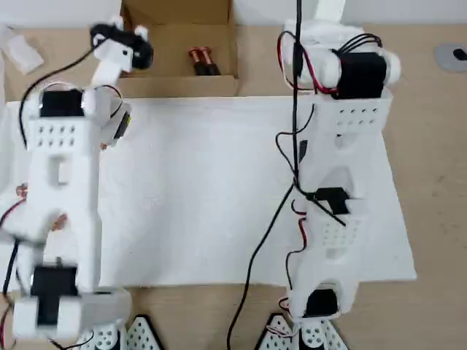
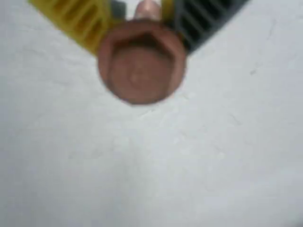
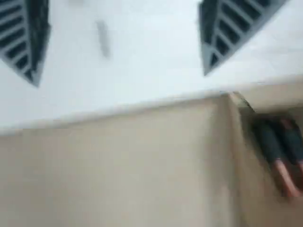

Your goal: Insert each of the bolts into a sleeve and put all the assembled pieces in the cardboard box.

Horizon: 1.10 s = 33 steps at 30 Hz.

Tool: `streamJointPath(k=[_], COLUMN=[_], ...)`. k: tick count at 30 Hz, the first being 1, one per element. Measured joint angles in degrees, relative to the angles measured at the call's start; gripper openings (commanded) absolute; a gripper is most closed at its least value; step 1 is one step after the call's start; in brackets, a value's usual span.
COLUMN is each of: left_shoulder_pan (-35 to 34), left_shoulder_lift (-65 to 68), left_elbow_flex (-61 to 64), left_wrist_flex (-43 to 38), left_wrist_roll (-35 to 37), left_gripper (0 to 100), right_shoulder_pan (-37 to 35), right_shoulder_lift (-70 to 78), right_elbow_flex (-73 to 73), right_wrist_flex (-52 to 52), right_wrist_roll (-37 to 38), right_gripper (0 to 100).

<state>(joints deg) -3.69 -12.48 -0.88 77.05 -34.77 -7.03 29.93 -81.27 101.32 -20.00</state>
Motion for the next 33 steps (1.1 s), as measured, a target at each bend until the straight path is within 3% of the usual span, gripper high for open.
streamJointPath(k=[4, 10, 13, 16, 26, 33], left_shoulder_pan=[1.76, -0.53, -1.93, -1.49, 2.81, 2.81], left_shoulder_lift=[-15.21, -33.23, -40.26, -45.1, -47.74, -48.18], left_elbow_flex=[9.49, 26.9, 34.9, 41.32, 50.37, 51.69], left_wrist_flex=[-3.6, -16.44, -22.59, -26.29, -27.78, -27.78], left_wrist_roll=[7.3, 20.84, 26.9, 28.48, 28.92, 28.92], left_gripper=[1, 1, 1, 1, 1, 1], right_shoulder_pan=[0.62, 1.49, 1.41, 2.11, 2.55, 2.55], right_shoulder_lift=[-8.97, -24.7, -25.58, -24.44, -13.01, -5.54], right_elbow_flex=[18.11, 51.08, 65.49, 75.34, 73.32, 72.26], right_wrist_flex=[0.09, -0.44, -5.19, -11.43, -17.23, -18.29], right_wrist_roll=[0.0, 0.0, 0.0, 0.0, 8.97, 9.49], right_gripper=[25.7, 25.7, 25.7, 25.8, 25.8, 25.9])
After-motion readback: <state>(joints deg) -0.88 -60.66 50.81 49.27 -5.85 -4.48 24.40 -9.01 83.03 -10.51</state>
